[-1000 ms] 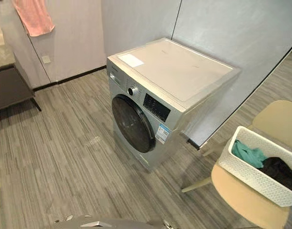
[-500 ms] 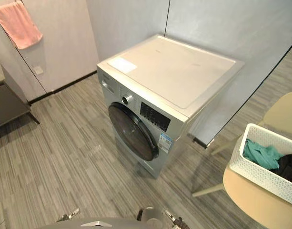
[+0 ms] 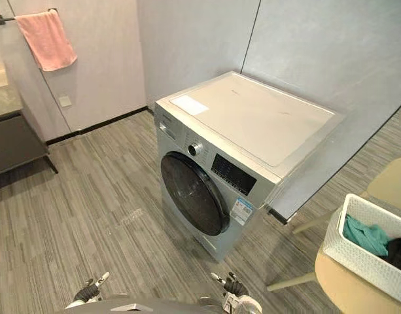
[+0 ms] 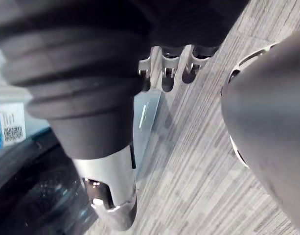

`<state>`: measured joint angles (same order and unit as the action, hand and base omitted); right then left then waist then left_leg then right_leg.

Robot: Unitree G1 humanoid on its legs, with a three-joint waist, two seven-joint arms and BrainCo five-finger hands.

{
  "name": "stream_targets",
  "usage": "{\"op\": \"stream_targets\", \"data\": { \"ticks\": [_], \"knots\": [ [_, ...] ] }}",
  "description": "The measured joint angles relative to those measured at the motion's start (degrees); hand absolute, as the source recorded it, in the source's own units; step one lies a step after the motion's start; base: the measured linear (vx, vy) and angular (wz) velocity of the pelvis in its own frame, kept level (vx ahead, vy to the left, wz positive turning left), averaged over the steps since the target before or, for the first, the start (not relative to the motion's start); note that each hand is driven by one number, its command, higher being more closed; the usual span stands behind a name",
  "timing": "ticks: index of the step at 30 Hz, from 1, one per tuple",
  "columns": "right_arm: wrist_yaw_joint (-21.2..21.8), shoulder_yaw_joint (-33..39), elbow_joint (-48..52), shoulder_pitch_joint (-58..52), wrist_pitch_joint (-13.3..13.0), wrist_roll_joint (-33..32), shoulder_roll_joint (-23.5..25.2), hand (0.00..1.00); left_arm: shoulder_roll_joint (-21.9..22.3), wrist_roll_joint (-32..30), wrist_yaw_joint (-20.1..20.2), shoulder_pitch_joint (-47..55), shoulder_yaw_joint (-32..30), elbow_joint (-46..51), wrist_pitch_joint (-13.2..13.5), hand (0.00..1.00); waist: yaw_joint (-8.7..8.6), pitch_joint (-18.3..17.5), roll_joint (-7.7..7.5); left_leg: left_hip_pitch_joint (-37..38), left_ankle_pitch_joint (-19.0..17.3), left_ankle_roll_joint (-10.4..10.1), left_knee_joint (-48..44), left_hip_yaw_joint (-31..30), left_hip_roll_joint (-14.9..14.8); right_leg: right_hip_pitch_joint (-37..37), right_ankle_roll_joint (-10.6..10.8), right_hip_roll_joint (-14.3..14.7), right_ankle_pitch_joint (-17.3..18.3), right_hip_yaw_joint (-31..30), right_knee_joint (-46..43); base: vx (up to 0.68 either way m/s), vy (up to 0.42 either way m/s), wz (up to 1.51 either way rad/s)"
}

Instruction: Pick up the laundry basket with both hands and put the clothes into the washing machine.

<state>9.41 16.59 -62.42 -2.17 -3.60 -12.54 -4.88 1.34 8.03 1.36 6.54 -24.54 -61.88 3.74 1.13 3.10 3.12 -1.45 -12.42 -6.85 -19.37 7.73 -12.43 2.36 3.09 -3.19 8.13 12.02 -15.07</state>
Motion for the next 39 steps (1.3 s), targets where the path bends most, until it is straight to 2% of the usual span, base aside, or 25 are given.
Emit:
{"op": "stream_targets", "data": {
  "ticks": [1, 2, 4, 7, 10, 13, 17, 23, 26, 28, 32, 36, 39],
  "knots": [
    [0.2, -1.2, 0.0, -0.2, 0.0, -0.3, 0.1, 0.0, -1.1, 0.0, -0.1, -0.1, 1.3, -0.5, 0.0, 0.0, -0.45, -0.1, -0.91, 0.6, 0.9, 0.7, 1.8, 0.5, 1.4, -0.4, 0.2, -0.8, -0.9, -0.9, 1.2, 0.1, 0.268, -0.29],
    [0.3, -3.2, 0.2, -0.9, 0.0, -0.7, 0.6, 0.0, -2.9, -0.1, -0.2, -0.2, 3.9, -1.8, 0.0, 0.0, -1.48, -1.0, -2.48, 1.5, 3.0, 1.5, 5.6, 0.7, 4.0, -0.6, 0.8, -2.7, -2.9, -1.1, 3.8, 0.12, 0.237, 0.15],
    [0.4, -7.1, 1.9, -1.9, 0.0, -0.7, 0.9, 0.0, -4.3, -0.6, -0.3, -0.3, 6.5, -2.0, -0.1, 0.0, -1.84, -1.9, -3.76, 3.6, 5.6, 2.9, 11.3, 1.6, 7.3, -1.4, 2.5, -5.0, -5.1, -1.4, 7.7, 0.13, 0.212, 0.09],
    [1.0, -16.5, 8.2, -2.9, 0.0, -0.5, -0.5, 0.0, -4.7, -1.5, -0.8, -1.0, 8.9, -2.0, -0.1, 0.0, -1.66, -2.3, -3.94, 4.7, 6.5, 3.6, 14.3, 3.2, 9.7, -1.4, 3.3, -6.5, -6.8, -2.7, 10.4, 0.13, 0.163, -0.16],
    [2.6, -22.4, 18.4, -4.2, -0.2, -0.7, -0.2, 0.0, -5.3, -1.5, -1.5, -1.2, 10.4, -2.0, -0.1, 0.0, -1.73, -2.3, -3.83, 4.7, 6.5, 3.6, 14.6, 4.6, 10.0, -1.1, 3.0, -6.5, -8.0, -4.8, 12.1, 0.07, 0.076, -0.23],
    [3.1, -24.4, 27.5, -5.3, -0.7, -0.6, -0.5, 0.0, -5.0, -1.5, -2.0, -1.4, 11.1, -2.0, -0.1, 0.0, -1.68, -2.3, -3.7, 4.8, 6.5, 3.6, 14.6, 5.4, 9.9, -0.4, 3.1, -6.2, -8.1, -5.6, 12.1, 0.02, 0.006, -0.26],
    [3.9, -25.3, 39.4, -6.2, -3.1, -0.7, -2.8, 0.0, -4.5, -2.2, -2.2, -1.2, 11.1, -2.4, -0.1, 0.0, -1.72, -2.5, -3.63, 6.4, 6.5, 3.6, 16.4, 6.7, 9.0, -0.2, 3.4, -4.7, -8.9, -7.3, 12.9, -0.03, -0.034, -0.29],
    [3.9, -25.5, 41.8, -4.0, -3.9, -0.3, -5.8, 0.0, -4.5, -3.7, -2.1, -1.3, 11.2, -2.2, 0.0, 0.0, -1.55, -2.8, -4.1, 6.1, 6.9, 3.6, 16.6, 7.9, 8.7, -0.4, 3.5, -4.4, -11.7, -8.3, 16.3, -0.09, -0.035, -0.13],
    [1.6, -24.1, 44.2, -0.7, -4.1, 4.7, -7.0, 0.0, -4.7, -3.9, -2.1, -1.3, 11.2, -1.9, 0.0, 0.0, -0.98, -3.0, -4.27, 5.6, 7.9, 3.7, 17.5, 7.6, 9.0, -0.4, 3.6, -4.6, -12.8, -8.1, 17.6, -0.08, -0.036, 0.06],
    [-1.5, -20.1, 44.2, 2.3, -4.4, 8.1, -7.1, 0.0, -4.8, -3.9, -2.2, -1.2, 11.2, -1.8, 0.0, 0.0, -0.59, -3.5, -4.6, 5.5, 8.9, 3.7, 18.6, 6.7, 9.1, -0.6, 3.5, -4.5, -13.2, -7.3, 18.3, -0.05, -0.048, 0.18],
    [-5.4, -15.6, 42.4, 7.4, -4.4, 11.5, -9.2, 0.0, -4.8, -3.9, -2.3, -1.2, 11.3, -1.7, 0.0, 0.0, -0.25, -3.6, -4.64, 5.4, 9.5, 3.6, 18.9, 5.0, 9.1, -1.5, 3.5, -4.6, -13.2, -5.5, 18.7, -0.04, -0.042, 0.23],
    [-9.0, -12.7, 32.0, 15.9, -4.0, 14.8, -12.4, 0.0, -5.2, -4.0, -2.3, -1.4, 12.8, -1.4, -0.1, 0.0, 0.19, -3.4, -4.41, 5.2, 10.8, 3.7, 20.6, 3.9, 9.5, -1.7, 3.3, -4.6, -13.7, -4.7, 19.4, -0.04, -0.032, 0.14],
    [-10.0, -10.7, 26.4, 20.8, -3.4, 15.0, -14.2, 0.0, -5.4, -4.1, -2.4, -1.3, 13.6, -0.4, -0.1, 0.0, 0.49, -2.5, -3.89, 4.1, 11.4, 3.7, 20.6, 2.9, 9.6, -1.3, 3.2, -4.7, -13.8, -3.5, 19.5, -0.06, -0.04, 0.17]
  ]
}}
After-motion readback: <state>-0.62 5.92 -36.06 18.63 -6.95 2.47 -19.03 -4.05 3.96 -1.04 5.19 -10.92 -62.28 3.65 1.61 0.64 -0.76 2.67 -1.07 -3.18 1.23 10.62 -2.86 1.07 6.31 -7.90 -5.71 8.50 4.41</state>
